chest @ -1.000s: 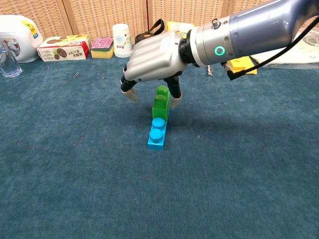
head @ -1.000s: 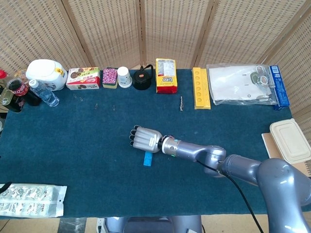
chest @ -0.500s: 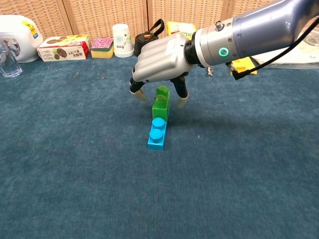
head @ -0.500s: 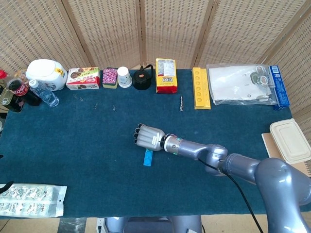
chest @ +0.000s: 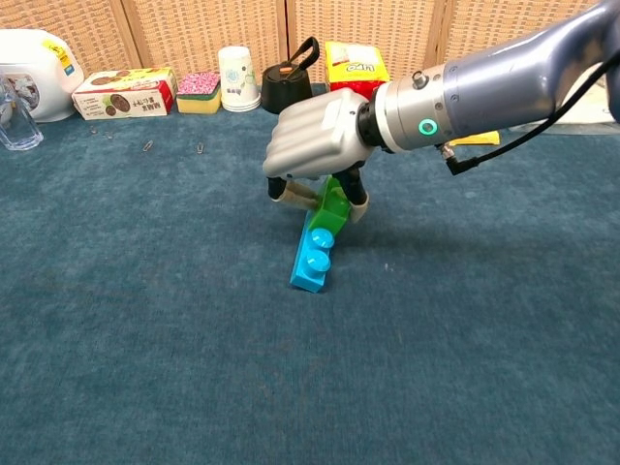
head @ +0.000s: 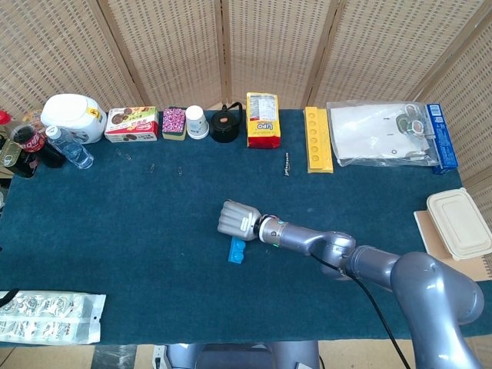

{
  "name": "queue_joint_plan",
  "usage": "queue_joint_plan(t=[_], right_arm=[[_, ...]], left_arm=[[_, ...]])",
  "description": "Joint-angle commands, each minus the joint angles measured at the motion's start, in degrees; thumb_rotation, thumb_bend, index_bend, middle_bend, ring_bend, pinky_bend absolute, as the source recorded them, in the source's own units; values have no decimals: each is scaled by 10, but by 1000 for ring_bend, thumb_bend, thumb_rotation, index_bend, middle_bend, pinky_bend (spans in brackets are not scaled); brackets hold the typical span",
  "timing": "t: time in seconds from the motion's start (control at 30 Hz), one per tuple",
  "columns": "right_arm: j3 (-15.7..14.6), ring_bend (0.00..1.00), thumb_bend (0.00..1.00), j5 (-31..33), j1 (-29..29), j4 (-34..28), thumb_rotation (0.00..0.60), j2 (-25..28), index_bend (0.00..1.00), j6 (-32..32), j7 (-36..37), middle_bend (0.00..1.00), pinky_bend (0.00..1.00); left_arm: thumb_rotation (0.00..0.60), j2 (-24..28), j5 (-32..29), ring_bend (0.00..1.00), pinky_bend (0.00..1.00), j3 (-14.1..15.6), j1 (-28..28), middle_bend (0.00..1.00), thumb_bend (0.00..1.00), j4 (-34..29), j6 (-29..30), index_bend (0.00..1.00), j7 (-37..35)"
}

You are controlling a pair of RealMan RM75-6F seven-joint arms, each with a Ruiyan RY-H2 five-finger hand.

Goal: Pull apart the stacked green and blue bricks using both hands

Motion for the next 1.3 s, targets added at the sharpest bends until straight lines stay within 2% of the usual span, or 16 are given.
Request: queue_joint_plan(t=[0.03,0.33,0.6,0.93,1.3], right_arm=[[-4,569,0,0,-1,8,600,-7,648,8,8,554,555],[-7,629,0,4,-7,-5,600,2,685,44,45,614,610],[20,634,0,61,-30,-74,600,60,692,60,92,622,615],[73,640,0,187,-91,-194,600,180,697,84,103,631,626],[104,674,0,327,-178,-316,600,280,698,133,121,642,663]], left_arm=[[528,0,0,44,212,0,0,165,181,1,0,274,-1],[526,-1,3,43,212,-1,-6,157,181,3,-9,273,-5],[522,-2,13,44,212,-3,-21,158,181,1,-27,273,1],[525,6,45,44,212,-4,-42,157,181,-14,-42,274,7],[526,11,94,44,212,-13,-95,158,181,-43,-92,274,9]])
